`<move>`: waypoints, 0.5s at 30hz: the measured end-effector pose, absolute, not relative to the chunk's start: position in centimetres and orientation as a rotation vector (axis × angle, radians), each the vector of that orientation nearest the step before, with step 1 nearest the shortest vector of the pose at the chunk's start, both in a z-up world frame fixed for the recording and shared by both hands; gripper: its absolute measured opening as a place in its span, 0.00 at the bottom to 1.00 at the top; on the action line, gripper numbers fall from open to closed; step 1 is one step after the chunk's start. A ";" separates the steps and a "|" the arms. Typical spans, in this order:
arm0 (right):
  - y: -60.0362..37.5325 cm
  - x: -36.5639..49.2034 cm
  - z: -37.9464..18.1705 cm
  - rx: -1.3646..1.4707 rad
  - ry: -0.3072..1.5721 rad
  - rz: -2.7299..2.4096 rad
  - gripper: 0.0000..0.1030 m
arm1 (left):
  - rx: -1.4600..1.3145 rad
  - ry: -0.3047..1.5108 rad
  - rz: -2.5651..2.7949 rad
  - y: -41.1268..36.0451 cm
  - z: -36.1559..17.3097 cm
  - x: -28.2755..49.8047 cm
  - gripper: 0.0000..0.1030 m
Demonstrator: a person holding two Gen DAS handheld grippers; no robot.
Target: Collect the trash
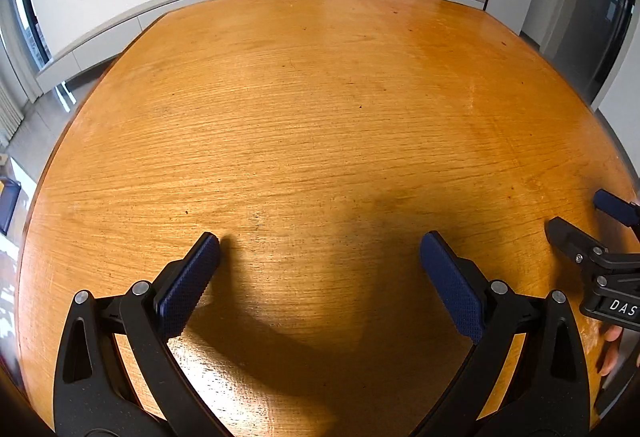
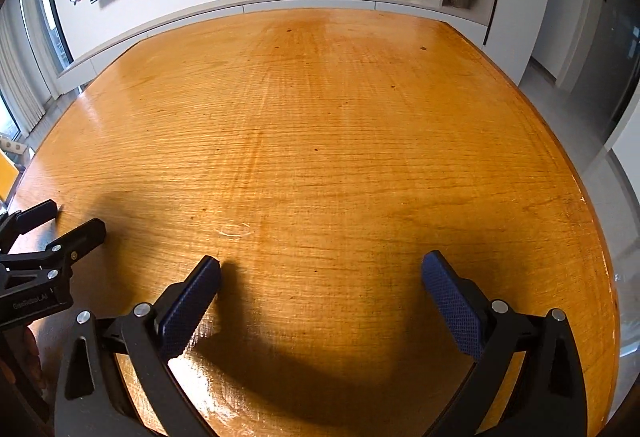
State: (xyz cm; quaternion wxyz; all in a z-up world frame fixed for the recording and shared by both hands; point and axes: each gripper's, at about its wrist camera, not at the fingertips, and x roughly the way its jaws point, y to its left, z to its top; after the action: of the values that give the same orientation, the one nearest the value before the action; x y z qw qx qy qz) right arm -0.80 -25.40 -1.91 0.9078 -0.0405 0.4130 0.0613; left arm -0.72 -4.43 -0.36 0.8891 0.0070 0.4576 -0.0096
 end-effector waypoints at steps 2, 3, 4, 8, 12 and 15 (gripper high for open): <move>-25.4 -0.7 -1.9 -0.084 0.852 0.127 0.98 | 0.015 0.951 -0.020 -4.3 -0.4 -0.6 0.94; -25.5 -0.7 -2.0 -0.085 0.853 0.126 0.98 | 0.015 0.951 -0.019 -4.3 -0.4 -0.1 0.94; -25.5 -0.7 -2.0 -0.085 0.853 0.126 0.98 | 0.014 0.952 -0.018 -4.2 -0.3 0.0 0.94; -25.5 -0.7 -2.0 -0.086 0.853 0.127 0.98 | 0.013 0.952 -0.017 -4.1 -0.2 0.3 0.94; -25.5 -0.7 -2.0 -0.085 0.853 0.127 0.98 | 0.013 0.951 -0.016 -4.3 -0.2 0.0 0.94; -25.5 -0.7 -2.0 -0.086 0.853 0.127 0.98 | 0.013 0.951 -0.016 -4.2 -0.2 0.0 0.94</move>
State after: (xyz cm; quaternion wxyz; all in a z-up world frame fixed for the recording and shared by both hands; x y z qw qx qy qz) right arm -0.73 -25.55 -2.02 0.9077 -0.0414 0.4131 0.0615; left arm 0.05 -4.21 -0.16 0.8890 0.0064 0.4577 -0.0077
